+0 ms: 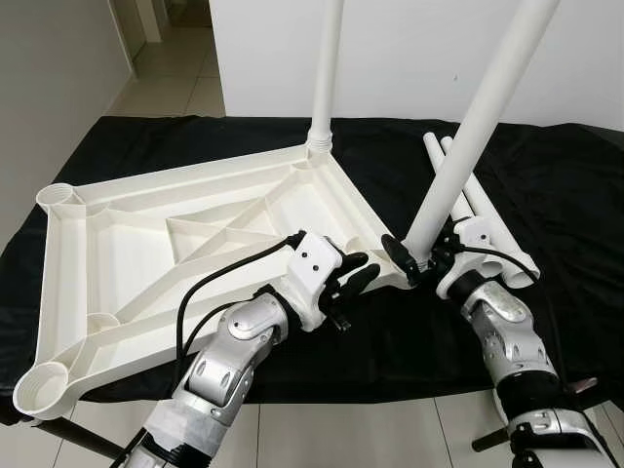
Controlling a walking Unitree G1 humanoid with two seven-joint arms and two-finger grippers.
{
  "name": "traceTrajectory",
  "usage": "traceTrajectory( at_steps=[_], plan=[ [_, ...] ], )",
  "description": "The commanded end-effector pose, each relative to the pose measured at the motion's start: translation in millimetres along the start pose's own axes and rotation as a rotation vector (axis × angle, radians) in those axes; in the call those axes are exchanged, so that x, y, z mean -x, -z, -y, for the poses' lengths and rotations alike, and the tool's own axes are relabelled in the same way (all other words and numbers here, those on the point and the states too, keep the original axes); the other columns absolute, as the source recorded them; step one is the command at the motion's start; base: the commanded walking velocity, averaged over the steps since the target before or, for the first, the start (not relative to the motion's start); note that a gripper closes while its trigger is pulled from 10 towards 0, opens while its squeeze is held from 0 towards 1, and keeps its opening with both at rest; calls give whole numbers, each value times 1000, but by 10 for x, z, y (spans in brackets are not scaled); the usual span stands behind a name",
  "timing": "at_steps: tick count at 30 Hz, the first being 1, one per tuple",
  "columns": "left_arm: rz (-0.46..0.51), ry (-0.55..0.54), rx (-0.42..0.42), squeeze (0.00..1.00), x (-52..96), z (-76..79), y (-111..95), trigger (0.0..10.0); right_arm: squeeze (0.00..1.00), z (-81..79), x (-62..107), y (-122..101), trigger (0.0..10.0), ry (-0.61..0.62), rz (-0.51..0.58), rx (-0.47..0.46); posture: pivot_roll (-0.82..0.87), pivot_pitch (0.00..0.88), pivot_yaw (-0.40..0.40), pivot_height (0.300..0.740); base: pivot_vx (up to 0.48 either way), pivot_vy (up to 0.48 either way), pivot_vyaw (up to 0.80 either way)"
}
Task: Building children table
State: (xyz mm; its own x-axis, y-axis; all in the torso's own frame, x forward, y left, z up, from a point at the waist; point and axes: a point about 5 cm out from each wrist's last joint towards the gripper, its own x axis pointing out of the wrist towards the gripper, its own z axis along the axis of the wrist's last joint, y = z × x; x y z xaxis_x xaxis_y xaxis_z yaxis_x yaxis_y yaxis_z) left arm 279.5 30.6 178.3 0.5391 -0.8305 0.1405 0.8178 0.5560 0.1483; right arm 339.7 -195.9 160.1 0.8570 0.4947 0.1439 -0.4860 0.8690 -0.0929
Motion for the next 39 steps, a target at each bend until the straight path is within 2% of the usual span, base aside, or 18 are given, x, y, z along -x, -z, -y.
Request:
traceTrajectory(
  at_steps=[1,2,4,5,8,9,15,16,17,18,25,32,34,35,39],
  plan=[
    [-14,77,1,0,13,54,10,10000,0,11,6,28,4745,-17,-10,-2,0,77,23,740,0,0,0],
    [-14,78,1,0,15,55,9,10000,0,15,1,28,2627,-21,-10,0,8,74,21,740,0,0,0],
    [-14,78,1,0,16,55,9,10000,0,18,-2,30,2627,-22,-12,-1,8,74,21,740,0,0,0],
    [-14,78,2,0,19,55,8,10000,0,20,-2,33,1137,-27,-14,1,10,75,20,740,0,0,0],
    [-14,78,2,0,21,55,7,10000,0,21,-2,36,1137,-31,-16,2,10,75,20,740,0,0,0],
    [-16,78,2,0,25,59,6,10000,0,34,27,86,0,-33,-34,-12,10,76,20,740,0,0,0],
    [-17,79,2,0,30,63,2,10000,0,32,73,151,0,-18,-48,-36,11,77,20,740,0,0,0],
    [-17,79,3,0,33,63,0,10000,0,20,87,177,2314,-2,-51,-48,12,77,20,740,0,0,0],
    [-17,79,3,0,37,64,-2,10000,0,11,98,194,2314,10,-53,-57,11,80,20,740,0,0,0],
    [-18,79,3,0,39,66,-3,10000,0,-1,103,204,10000,21,-51,-67,11,81,20,740,0,0,0],
    [-19,79,9,0,39,79,3,10000,0,-126,25,238,10000,164,-77,-79,7,86,14,740,0,0,0],
    [-19,81,14,0,37,93,8,10000,0,-250,-19,253,10000,232,-97,-60,5,87,10,740,0,0,0],
    [-19,78,15,0,36,95,12,10000,0,-295,-1,301,10000,328,-124,-94,-5,90,-1,740,0,0,0],
    [-18,75,17,0,32,98,13,10000,0,-335,46,342,10000,433,-152,-110,-10,89,-3,740,0,0,0],
    [-16,74,18,0,25,100,13,10000,0,-383,85,353,10000,509,-161,-116,-15,90,-7,740,0,0,0]
  ],
)
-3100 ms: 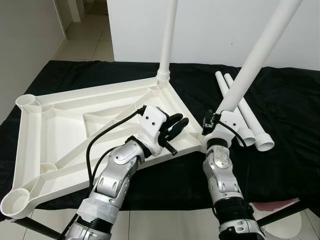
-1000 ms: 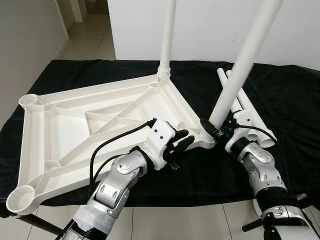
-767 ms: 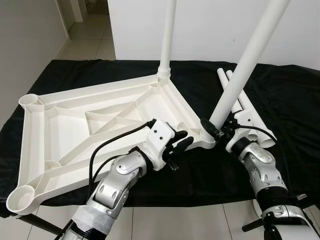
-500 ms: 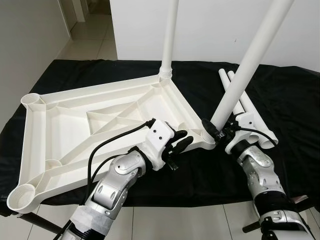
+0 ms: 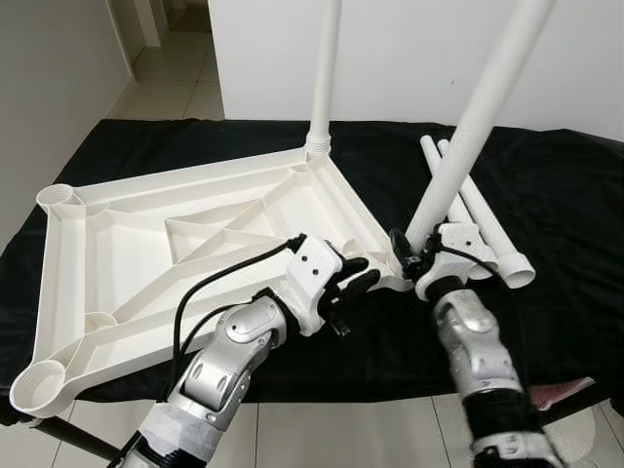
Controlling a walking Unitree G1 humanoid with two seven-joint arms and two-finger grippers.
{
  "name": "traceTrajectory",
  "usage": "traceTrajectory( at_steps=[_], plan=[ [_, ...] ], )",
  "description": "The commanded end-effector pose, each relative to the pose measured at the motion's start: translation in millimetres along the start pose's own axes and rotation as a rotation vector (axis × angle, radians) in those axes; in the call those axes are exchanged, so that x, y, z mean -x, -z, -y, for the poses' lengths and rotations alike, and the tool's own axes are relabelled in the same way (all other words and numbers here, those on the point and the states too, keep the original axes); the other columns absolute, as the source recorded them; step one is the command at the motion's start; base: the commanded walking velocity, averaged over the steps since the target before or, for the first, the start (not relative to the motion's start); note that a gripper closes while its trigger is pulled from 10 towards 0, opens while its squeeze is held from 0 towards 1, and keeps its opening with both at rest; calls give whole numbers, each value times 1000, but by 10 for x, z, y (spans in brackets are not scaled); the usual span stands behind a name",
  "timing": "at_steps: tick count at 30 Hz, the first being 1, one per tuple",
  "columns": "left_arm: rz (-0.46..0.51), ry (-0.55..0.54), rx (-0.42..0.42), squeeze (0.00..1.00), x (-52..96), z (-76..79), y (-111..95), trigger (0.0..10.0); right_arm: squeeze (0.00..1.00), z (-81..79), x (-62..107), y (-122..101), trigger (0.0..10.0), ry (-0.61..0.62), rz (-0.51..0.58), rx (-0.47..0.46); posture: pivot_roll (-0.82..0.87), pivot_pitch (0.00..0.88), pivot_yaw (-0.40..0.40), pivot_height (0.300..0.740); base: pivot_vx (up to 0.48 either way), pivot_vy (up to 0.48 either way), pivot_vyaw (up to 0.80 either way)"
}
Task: Building children table
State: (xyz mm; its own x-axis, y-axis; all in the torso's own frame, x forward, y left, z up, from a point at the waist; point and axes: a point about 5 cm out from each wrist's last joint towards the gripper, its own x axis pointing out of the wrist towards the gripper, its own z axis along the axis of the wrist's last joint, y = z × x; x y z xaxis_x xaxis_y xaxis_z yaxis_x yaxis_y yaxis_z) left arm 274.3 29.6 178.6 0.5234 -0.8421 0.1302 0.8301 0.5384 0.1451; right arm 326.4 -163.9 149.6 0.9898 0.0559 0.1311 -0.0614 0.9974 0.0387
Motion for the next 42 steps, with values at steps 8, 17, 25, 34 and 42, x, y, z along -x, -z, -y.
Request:
traceTrajectory(
  at_steps=[8,17,25,34,42],
  plan=[
    [-6,46,10,0,-18,28,24,10000,0,-108,268,201,10000,243,-83,-106,-19,92,-11,740,0,0,0],
    [-13,35,3,0,23,-29,22,10000,0,-327,299,120,10000,194,-67,-161,-12,91,-9,740,0,0,0],
    [-6,19,16,0,12,-46,19,10000,1000,-279,243,-22,10000,103,13,-181,-12,78,-9,740,0,0,0],
    [-13,41,-5,0,7,-12,19,10000,0,-54,180,-95,10000,-160,24,-112,9,44,-4,740,0,0,0],
    [-16,44,-15,0,9,-37,17,10000,0,-9,166,-1,10000,-408,-47,-21,18,24,4,740,0,0,0]
  ],
)
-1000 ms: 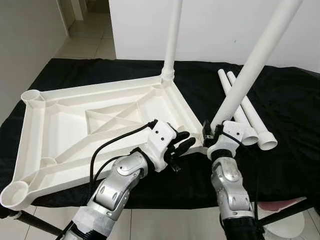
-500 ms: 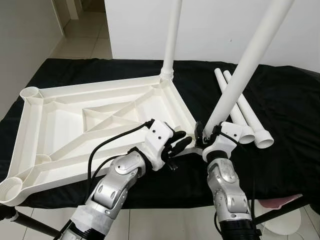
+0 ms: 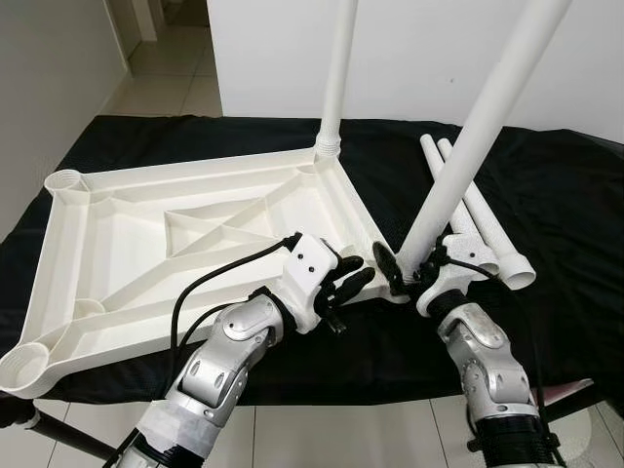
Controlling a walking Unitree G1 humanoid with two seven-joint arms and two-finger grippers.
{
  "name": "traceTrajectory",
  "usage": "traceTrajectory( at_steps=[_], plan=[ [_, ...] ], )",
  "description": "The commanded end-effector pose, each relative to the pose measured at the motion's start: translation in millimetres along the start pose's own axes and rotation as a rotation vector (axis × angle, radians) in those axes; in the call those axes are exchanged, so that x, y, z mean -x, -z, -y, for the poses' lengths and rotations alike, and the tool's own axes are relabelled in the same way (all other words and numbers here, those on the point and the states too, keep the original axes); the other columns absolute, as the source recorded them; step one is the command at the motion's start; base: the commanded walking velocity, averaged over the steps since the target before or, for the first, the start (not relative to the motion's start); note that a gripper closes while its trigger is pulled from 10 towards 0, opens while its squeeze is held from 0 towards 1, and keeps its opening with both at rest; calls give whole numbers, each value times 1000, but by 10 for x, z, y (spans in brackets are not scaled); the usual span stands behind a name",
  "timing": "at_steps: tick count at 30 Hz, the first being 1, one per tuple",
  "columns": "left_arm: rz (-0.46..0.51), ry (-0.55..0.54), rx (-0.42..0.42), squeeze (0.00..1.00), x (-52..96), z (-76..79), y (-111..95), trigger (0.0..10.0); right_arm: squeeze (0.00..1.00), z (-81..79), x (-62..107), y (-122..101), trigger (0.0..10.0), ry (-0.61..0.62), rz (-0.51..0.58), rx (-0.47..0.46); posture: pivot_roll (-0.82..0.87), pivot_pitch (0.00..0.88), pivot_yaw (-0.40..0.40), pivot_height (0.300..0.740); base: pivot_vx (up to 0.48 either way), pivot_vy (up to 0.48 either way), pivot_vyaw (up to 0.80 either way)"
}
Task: Building children table
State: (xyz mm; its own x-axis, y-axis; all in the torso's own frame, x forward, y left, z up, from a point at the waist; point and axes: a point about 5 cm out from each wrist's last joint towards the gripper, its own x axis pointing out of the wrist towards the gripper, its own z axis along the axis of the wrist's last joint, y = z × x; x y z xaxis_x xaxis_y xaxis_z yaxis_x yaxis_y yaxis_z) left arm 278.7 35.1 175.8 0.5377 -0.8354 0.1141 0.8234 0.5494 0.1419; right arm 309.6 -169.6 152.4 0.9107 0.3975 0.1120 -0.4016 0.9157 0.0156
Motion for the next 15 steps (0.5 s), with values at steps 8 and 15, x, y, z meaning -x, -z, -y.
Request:
traceTrajectory(
  at_steps=[8,15],
  plan=[
    [-2,70,-24,0,-12,46,-12,10000,0,70,-109,93,10000,-194,-41,15,28,8,13,740,0,0,0],
    [-11,79,-29,0,8,52,5,10000,0,117,-165,100,5137,-251,-58,52,39,0,15,740,0,0,0]
  ],
)
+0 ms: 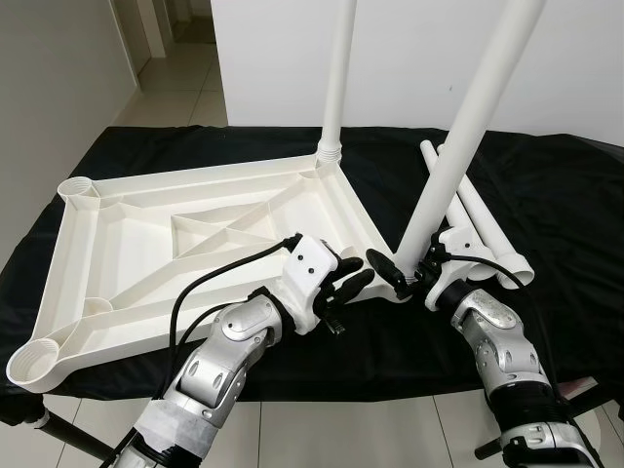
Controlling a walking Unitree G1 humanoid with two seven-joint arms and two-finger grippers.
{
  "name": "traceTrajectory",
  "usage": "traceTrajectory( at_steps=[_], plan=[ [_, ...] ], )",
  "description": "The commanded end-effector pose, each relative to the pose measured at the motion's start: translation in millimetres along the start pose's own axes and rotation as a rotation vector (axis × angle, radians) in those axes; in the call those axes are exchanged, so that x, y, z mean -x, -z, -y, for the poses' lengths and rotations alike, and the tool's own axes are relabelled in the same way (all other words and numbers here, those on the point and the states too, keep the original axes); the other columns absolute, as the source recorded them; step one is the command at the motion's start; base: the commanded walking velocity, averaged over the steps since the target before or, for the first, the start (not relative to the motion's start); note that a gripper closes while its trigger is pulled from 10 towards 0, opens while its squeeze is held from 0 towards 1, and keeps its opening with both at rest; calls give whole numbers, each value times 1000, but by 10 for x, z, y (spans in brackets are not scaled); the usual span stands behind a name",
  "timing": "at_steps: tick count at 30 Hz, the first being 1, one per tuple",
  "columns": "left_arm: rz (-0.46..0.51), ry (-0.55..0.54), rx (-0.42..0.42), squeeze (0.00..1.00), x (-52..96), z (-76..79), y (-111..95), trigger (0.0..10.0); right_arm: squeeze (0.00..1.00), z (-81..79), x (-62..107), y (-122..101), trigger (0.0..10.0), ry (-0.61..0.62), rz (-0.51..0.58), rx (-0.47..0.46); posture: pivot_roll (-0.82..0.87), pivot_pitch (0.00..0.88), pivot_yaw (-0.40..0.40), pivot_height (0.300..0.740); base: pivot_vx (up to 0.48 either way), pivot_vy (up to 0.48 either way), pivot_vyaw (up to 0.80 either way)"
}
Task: Building children table
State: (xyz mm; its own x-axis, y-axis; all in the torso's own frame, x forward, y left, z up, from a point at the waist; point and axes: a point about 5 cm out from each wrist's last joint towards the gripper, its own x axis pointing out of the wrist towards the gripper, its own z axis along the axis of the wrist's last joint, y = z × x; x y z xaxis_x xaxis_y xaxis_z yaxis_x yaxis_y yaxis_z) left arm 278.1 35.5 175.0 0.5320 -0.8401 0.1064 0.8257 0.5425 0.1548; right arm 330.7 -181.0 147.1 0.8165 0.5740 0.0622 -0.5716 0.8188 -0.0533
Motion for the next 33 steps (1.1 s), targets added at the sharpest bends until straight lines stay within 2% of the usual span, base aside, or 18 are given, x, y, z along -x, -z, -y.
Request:
traceTrajectory(
  at_steps=[1,2,10,17,18,20,25,28,29,33],
  plan=[
    [-5,71,-17,0,0,49,0,10000,0,-55,-38,32,4118,-52,-13,4,39,0,15,740,0,0,0],
    [-5,72,-16,0,-2,53,0,10000,0,-45,-30,41,0,-54,-19,3,39,0,15,740,0,0,0],
    [-5,81,-14,0,-1,88,15,10000,0,-13,66,173,0,-60,-67,-37,34,0,4,740,0,0,0],
    [-6,84,-11,0,3,103,29,10000,0,-31,121,257,0,-2,-73,-47,36,0,-6,740,0,0,0],
    [-5,84,-11,0,2,103,27,10000,0,-43,113,265,10000,12,-76,-48,36,0,-6,740,0,0,0],
    [-4,83,-11,0,0,103,28,10000,0,-88,80,279,10000,58,-79,-78,35,0,-9,740,0,0,0],
    [-4,84,-11,0,-4,102,32,10000,0,-159,31,301,10000,121,-97,-74,35,0,-10,740,0,0,0],
    [-2,85,-12,0,-14,101,29,10000,0,-238,-4,314,10000,183,-96,-119,34,0,-8,740,0,0,0],
    [-1,86,-14,0,-17,96,27,10000,0,-311,-28,308,10000,233,-89,-140,32,0,-7,740,0,0,0],
    [-2,86,-15,0,-16,89,29,10000,0,-367,-45,297,10000,270,-83,-160,30,0,-8,740,0,0,0]
  ],
)
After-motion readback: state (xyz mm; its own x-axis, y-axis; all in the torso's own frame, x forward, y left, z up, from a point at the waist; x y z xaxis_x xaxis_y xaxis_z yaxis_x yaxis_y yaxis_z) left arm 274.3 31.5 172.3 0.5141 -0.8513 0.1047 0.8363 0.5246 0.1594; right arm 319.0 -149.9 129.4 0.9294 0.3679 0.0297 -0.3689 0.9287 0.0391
